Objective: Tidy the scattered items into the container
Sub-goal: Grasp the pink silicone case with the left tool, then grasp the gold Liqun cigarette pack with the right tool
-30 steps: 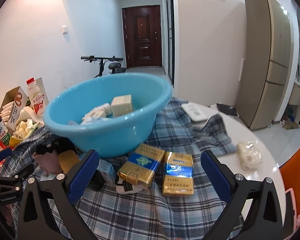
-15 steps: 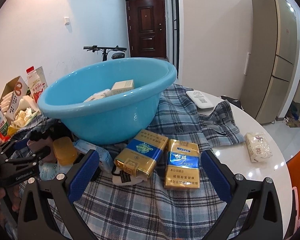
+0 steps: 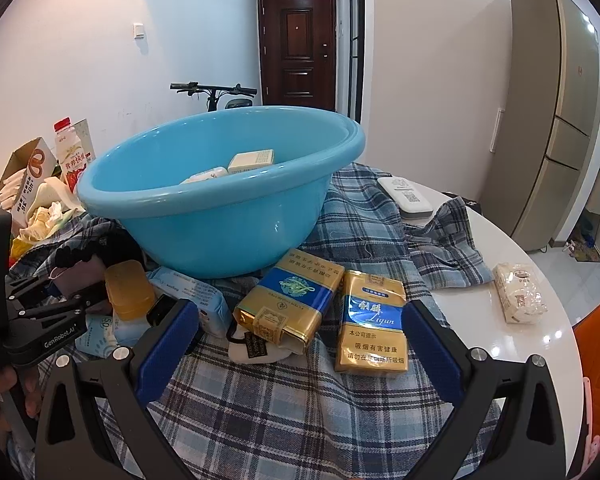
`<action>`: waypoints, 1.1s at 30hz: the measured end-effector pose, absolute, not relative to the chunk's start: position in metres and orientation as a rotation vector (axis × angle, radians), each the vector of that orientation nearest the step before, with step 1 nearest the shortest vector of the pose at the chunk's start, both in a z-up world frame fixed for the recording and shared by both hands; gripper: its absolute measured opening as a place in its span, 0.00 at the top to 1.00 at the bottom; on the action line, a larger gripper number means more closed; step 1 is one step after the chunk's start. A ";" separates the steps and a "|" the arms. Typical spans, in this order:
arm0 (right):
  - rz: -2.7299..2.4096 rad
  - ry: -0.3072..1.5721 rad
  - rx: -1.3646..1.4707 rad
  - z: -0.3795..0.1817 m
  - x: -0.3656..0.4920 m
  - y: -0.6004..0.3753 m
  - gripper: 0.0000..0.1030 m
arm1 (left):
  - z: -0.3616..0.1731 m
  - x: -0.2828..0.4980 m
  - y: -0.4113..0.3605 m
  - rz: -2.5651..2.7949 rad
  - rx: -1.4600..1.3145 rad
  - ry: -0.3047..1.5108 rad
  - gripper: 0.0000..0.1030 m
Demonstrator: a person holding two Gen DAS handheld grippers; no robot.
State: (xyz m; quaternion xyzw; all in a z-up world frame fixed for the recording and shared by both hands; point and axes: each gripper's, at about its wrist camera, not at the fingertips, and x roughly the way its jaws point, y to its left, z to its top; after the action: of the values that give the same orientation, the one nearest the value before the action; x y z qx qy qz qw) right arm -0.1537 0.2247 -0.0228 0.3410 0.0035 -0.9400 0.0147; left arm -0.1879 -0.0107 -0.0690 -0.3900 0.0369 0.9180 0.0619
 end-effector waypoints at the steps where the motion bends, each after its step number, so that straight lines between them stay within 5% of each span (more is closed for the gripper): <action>1: -2.932 0.016 1.060 -0.022 -0.153 0.225 0.00 | -0.068 -0.187 -0.012 2.777 -1.183 0.103 0.62; 8: -2.989 -0.039 1.053 -0.018 -0.154 0.243 0.00 | -0.049 -0.170 -0.021 2.798 -1.126 0.005 0.62; 21: -3.004 -0.426 1.110 -0.031 -0.169 0.304 0.00 | -0.030 -0.152 -0.021 2.813 -1.011 -0.023 0.62; 29: -3.008 -0.255 1.335 -0.064 -0.186 0.296 0.00 | -0.017 -0.141 -0.022 2.840 -0.930 -0.010 0.63; 33: -2.902 -0.267 1.413 -0.080 -0.194 0.294 0.29 | -0.015 -0.139 -0.020 2.827 -0.935 -0.006 0.68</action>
State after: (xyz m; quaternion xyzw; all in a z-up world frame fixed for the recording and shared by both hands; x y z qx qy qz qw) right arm -0.1940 0.2943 -0.0797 0.4357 -0.0824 -0.8950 -0.0484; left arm -0.1393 -0.0197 -0.0153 -0.3129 -0.0018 0.9462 0.0821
